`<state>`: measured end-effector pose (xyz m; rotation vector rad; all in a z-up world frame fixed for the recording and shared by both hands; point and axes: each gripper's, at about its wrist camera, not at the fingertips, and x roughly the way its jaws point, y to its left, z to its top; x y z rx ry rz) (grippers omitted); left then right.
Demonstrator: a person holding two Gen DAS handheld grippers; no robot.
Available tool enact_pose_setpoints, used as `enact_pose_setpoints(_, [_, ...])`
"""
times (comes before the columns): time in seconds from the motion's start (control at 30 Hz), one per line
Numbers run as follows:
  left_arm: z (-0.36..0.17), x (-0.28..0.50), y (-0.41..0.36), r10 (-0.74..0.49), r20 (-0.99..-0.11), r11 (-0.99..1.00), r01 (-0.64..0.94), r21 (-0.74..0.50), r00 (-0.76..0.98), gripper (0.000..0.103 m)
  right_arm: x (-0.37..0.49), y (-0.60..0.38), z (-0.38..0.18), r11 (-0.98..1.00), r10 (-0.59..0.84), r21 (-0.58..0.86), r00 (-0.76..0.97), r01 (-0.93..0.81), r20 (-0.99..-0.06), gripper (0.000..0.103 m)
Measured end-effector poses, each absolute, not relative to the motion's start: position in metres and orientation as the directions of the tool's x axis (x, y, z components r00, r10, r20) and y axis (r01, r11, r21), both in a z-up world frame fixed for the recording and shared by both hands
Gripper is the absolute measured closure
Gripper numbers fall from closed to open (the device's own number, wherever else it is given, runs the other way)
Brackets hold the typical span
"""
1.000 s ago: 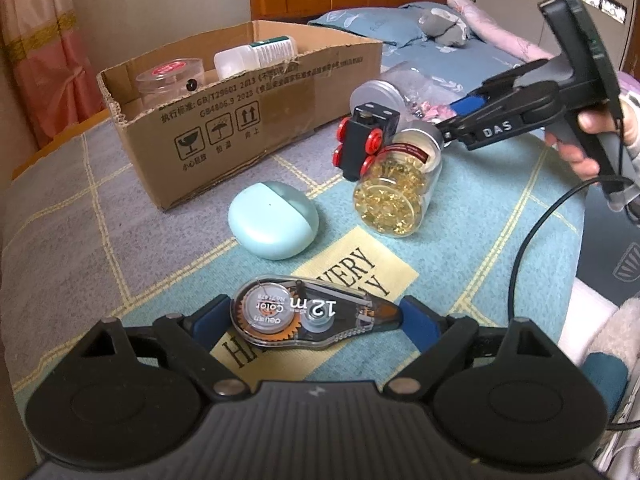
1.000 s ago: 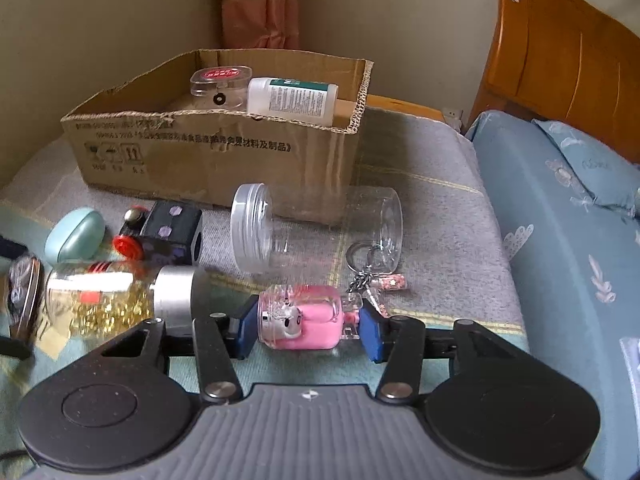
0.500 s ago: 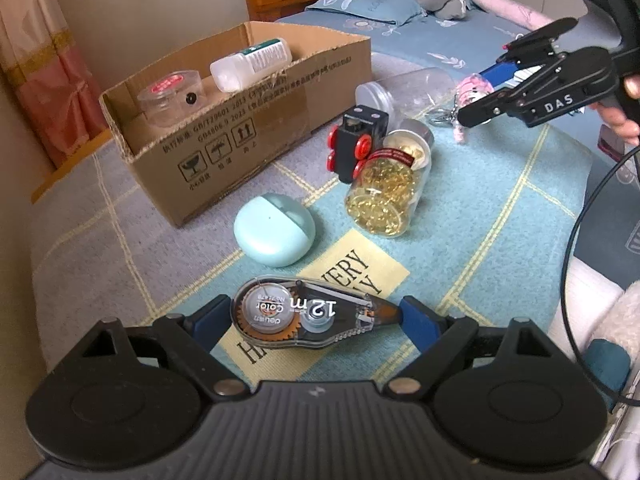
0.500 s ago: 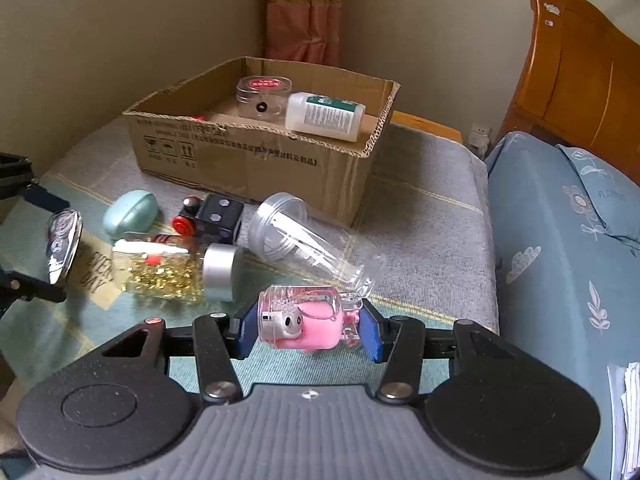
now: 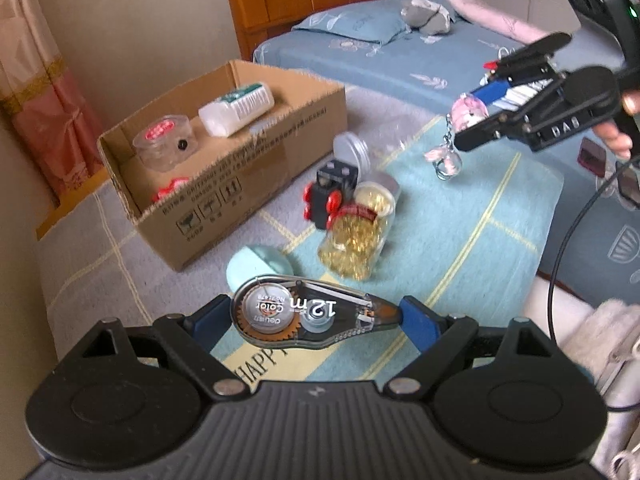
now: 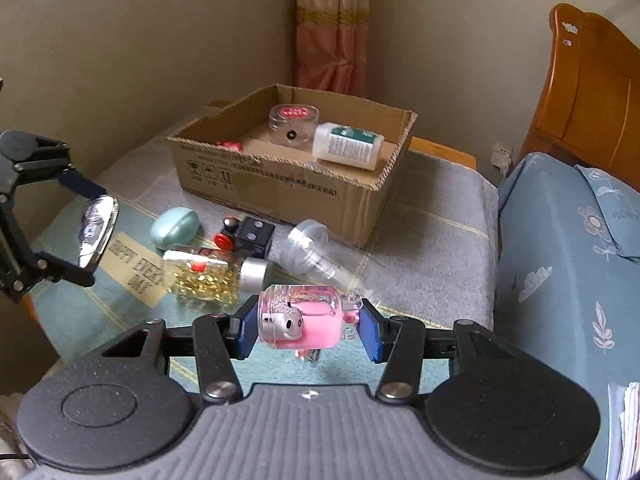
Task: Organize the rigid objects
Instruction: 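Carry the tape and pink keychain to the box and release the tape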
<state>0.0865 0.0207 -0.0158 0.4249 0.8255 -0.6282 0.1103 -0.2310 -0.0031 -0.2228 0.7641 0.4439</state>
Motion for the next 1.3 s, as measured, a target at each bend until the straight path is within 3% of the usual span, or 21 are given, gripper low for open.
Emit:
enact_pose_setpoints(0.4, [0.025, 0.104, 0.004, -0.364, -0.737, 0.705, 0.686, 0.180, 0.569, 0.014, 0.112, -0.232, 0.035, 0.864, 0.354, -0.039, 0.661, -0.501, -0.661, 0.048])
enact_pose_setpoints(0.8, [0.052, 0.181, -0.014, -0.362, -0.701, 0.722, 0.661, 0.206, 0.614, 0.014, 0.143, -0.215, 0.064, 0.850, 0.367, -0.076, 0.689, -0.521, -0.625, 0.048])
enact_pose_setpoints(1.3, [0.025, 0.274, -0.006, -0.311, -0.699, 0.830, 0.542, 0.129, 0.644, 0.013, 0.194, -0.199, 0.077, 0.852, 0.362, -0.086, 0.701, -0.516, -0.615, 0.048])
